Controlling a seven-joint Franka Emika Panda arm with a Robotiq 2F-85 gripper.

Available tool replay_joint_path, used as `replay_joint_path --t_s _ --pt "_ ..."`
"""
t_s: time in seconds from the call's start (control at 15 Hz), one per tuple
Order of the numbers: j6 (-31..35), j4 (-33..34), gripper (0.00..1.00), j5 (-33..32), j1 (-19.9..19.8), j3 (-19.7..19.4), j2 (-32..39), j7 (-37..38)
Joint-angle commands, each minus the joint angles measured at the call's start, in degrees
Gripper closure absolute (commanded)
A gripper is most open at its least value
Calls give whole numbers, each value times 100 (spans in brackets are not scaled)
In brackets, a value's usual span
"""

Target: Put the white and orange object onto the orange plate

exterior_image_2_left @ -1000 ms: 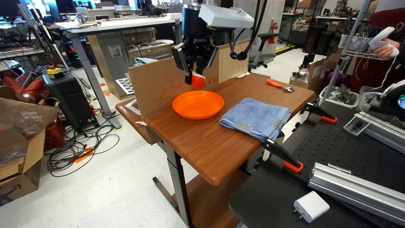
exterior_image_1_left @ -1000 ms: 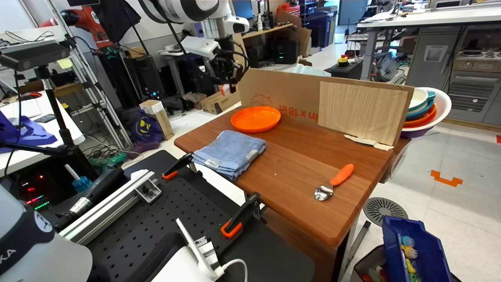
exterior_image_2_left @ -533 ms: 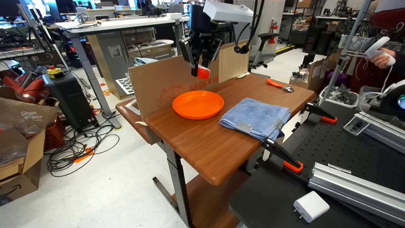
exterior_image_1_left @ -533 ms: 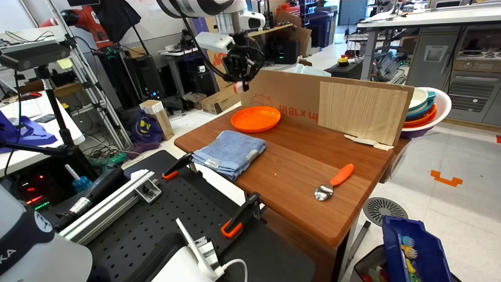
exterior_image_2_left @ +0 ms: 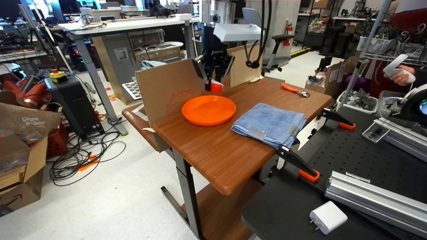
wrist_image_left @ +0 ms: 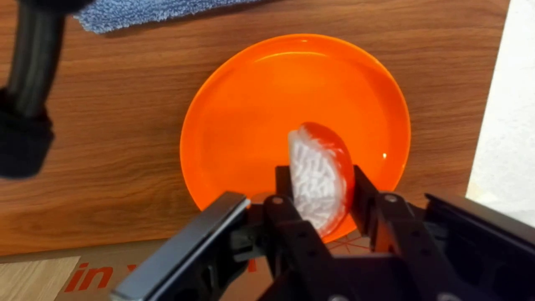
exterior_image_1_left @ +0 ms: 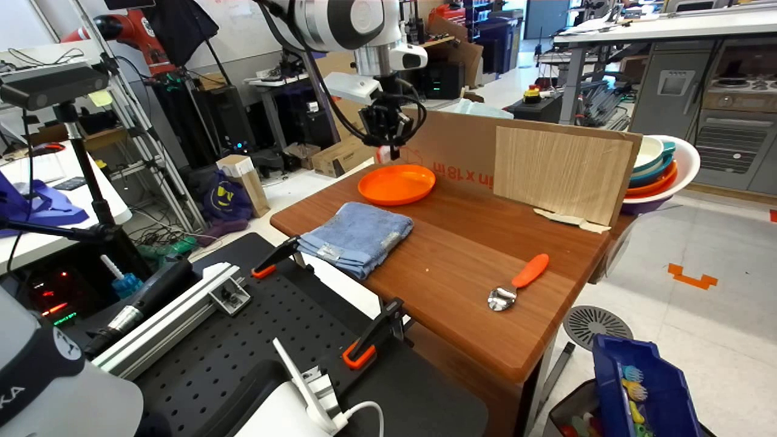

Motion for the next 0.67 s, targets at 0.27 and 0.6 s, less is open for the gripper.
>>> replay_joint_path --t_s 0.27,0.6 --pt "-198 595 89 -154 4 -115 719 92" --pt "-207 796 89 -162 30 -141 973 117"
